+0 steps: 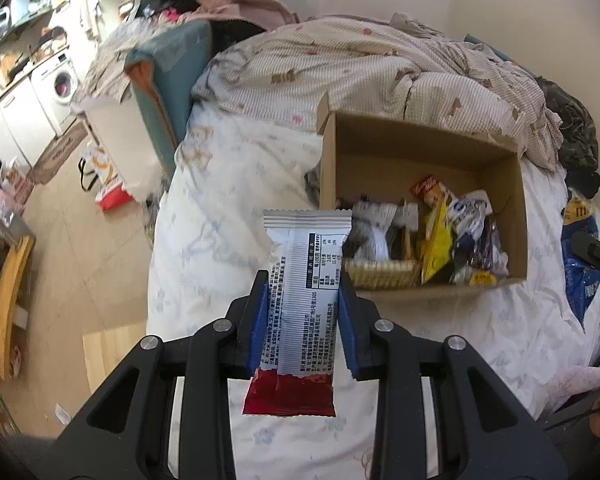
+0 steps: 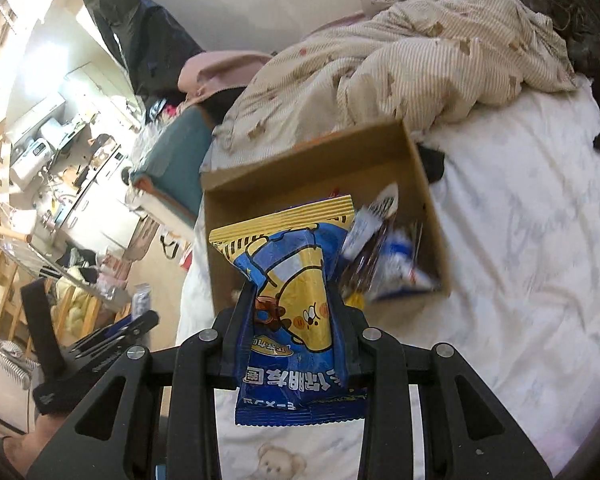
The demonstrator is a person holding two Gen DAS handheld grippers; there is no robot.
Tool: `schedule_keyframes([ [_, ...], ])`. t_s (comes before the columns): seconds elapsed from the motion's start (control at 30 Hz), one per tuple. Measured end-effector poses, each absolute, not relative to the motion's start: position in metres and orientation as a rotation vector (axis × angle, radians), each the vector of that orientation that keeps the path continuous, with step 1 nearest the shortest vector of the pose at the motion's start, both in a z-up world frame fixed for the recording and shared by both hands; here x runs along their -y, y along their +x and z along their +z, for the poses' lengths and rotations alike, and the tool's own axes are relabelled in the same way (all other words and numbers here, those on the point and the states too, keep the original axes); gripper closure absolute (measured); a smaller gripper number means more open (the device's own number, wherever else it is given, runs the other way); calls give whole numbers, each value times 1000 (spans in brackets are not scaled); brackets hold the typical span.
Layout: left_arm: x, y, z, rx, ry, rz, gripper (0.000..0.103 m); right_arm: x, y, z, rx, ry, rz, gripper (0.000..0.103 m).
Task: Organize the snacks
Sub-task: 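Carry both snacks over the cardboard box and lower them inside, then open both tools to release the snacks into the box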
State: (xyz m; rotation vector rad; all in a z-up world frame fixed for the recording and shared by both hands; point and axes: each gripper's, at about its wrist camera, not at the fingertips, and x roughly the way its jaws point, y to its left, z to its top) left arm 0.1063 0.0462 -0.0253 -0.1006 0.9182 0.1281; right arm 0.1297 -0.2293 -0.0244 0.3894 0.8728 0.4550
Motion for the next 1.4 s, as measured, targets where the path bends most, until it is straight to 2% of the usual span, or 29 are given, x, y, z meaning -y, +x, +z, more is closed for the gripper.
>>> schedule_keyframes([
  [0.47, -16, 172, -7, -874, -27, 50, 75, 235, 181, -37, -880, 414, 384, 69],
  [1.13, -19, 222, -58, -903, -102, -5, 75, 229, 231, -61, -913, 415, 370, 69],
  [1.4, -25, 231, -54, -896, -156, -41, 75, 219, 241, -71, -951, 389, 341, 69],
])
